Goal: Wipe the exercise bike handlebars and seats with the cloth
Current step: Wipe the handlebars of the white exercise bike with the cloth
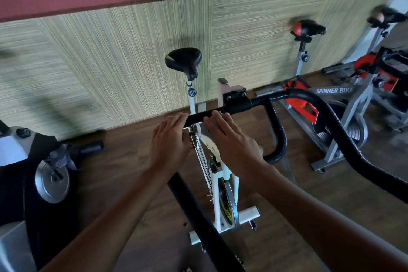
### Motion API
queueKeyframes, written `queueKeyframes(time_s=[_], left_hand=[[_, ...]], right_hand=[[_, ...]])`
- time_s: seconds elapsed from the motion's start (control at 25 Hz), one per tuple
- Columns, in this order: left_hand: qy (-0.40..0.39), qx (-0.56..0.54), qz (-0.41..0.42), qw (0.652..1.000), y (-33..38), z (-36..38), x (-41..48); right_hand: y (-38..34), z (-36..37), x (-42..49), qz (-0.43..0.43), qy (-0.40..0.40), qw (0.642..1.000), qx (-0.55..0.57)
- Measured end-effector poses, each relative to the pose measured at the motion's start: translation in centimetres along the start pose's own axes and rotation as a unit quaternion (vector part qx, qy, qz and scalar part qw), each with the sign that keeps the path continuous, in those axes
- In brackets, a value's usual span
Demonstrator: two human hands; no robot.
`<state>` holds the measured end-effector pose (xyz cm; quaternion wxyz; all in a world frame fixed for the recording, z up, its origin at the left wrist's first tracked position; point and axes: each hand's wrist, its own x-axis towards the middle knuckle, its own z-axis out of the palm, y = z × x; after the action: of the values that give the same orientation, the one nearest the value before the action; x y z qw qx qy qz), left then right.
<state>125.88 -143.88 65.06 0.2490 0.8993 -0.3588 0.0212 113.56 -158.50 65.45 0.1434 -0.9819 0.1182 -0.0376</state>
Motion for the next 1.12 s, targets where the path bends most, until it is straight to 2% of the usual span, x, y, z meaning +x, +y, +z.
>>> queueKeyframes(time_s=[0.12,0.24,0.44,0.64,0.88,1.12], left_hand=[[-0.002,0.017,0.007,1.0,0.2,0.0,-0.2],[-0.01,0.027,0.018,0.999,0.2,0.1,-0.2],[0.022,0.032,0.077,0.996,1.9,0.2,-1.3],[-0.04,-0.03,0.153,0.987,5.5,2.0,-3.9],[-0.089,-0.026,0.168,0.981,6.9,2.7,-4.9],[-0.073,-0.017,0.214,0.974,8.0,4.3,-5.6]], right_hand=[[0.3,0.2,-1.5,-0.012,0.059,0.998,-0.003],[-1.3,-1.0,-0.3,0.026,-0.008,1.0,0.014],[0.2,0.3,-4.7,0.033,0.09,0.994,-0.048],[1.2,0.5,-7.7,0.074,0.122,0.987,-0.072],[3.9,0.4,-10.9,0.119,0.124,0.985,-0.031],[4.3,0.3,-11.3,0.128,0.158,0.979,0.012]])
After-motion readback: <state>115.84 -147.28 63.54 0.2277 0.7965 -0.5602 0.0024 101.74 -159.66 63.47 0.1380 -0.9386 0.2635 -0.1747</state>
